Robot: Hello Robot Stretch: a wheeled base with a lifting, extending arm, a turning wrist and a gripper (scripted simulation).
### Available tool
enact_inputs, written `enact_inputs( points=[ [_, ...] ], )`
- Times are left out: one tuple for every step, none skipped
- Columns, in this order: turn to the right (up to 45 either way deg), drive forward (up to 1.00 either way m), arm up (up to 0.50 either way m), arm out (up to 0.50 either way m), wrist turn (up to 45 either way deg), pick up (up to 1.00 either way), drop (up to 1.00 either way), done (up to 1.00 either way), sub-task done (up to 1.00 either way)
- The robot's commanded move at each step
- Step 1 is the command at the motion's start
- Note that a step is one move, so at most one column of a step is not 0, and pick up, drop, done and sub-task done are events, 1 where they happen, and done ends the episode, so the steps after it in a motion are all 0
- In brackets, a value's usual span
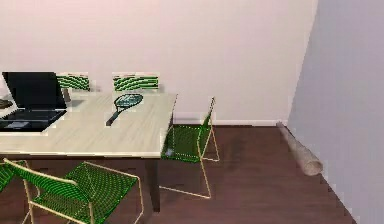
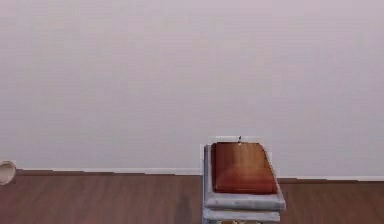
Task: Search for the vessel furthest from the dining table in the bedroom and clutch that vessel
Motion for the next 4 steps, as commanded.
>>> enact_inputs(
  points=[
    [30.0, 0.00, 0.00, 0.00, 0.0, 0.00, 0.00, 0.00, 0.00],
    [0.0, 0.45, 0.00, 0.00, 0.0, 0.00, 0.00, 0.00, 0.00],
    [-45.0, 0.00, 0.00, 0.00, 0.0, 0.00, 0.00, 0.00, 0.00],
    [-45.0, 0.00, 0.00, 0.00, 0.0, 0.00, 0.00, 0.00, 0.00]
  ],
)
